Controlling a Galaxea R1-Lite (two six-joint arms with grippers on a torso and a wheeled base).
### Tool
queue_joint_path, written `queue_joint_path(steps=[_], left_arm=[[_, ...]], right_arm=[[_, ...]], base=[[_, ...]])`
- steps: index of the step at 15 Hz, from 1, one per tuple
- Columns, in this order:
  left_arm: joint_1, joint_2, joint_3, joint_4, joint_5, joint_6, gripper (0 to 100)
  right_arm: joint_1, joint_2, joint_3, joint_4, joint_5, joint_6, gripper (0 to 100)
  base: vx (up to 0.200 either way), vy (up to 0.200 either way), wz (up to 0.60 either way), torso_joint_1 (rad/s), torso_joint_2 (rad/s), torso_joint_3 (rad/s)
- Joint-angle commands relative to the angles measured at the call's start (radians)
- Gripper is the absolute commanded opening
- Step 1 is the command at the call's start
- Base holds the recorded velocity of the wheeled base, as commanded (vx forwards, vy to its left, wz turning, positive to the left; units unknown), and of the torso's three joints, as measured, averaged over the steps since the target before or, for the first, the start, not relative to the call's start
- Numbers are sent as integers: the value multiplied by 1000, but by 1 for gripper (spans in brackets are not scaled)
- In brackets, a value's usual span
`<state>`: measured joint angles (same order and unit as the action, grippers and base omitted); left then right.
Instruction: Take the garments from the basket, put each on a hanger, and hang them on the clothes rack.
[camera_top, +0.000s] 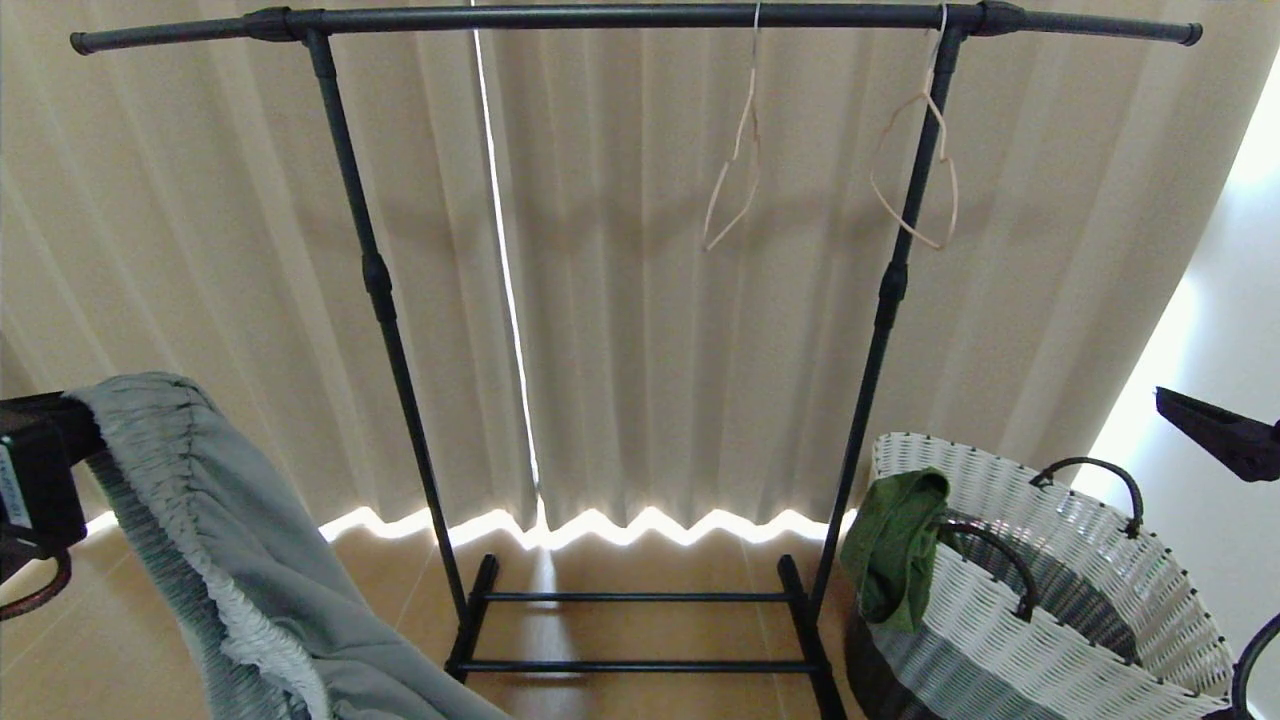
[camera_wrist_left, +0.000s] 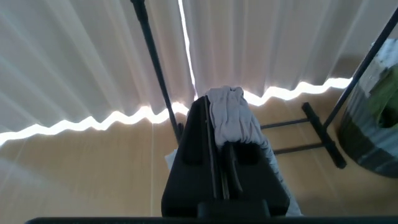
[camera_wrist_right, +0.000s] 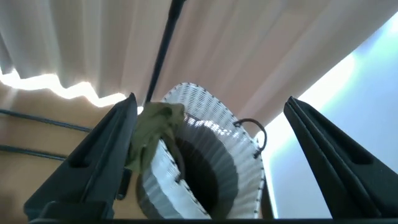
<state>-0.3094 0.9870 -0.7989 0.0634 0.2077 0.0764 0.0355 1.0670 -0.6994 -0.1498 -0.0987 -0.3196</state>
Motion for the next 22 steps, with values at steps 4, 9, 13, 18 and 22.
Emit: queue_joint_path(steps=[4, 9, 13, 18, 22], left_arm=[[82, 4, 21, -2, 4, 26, 0], [116, -10, 24, -11, -2, 31, 0], [47, 2, 29, -102, -4, 60, 0], [47, -7, 60, -106, -53, 63, 0], [47, -8, 64, -108, -56, 65, 0]], right_arm=[[-9, -25, 38, -63, -3, -36, 100], [-32, -21, 69, -136, 1, -38, 100], [-36, -19, 69, -139, 1, -38, 100], [-36, -12, 70, -134, 2, -36, 100], [-36, -4, 67, -140, 4, -36, 100]], base=[[0, 0, 0, 0, 0, 0], [0, 0, 0, 0, 0, 0], [0, 0, 0, 0, 0, 0], [0, 0, 0, 0, 0, 0], [0, 0, 0, 35, -115, -127]])
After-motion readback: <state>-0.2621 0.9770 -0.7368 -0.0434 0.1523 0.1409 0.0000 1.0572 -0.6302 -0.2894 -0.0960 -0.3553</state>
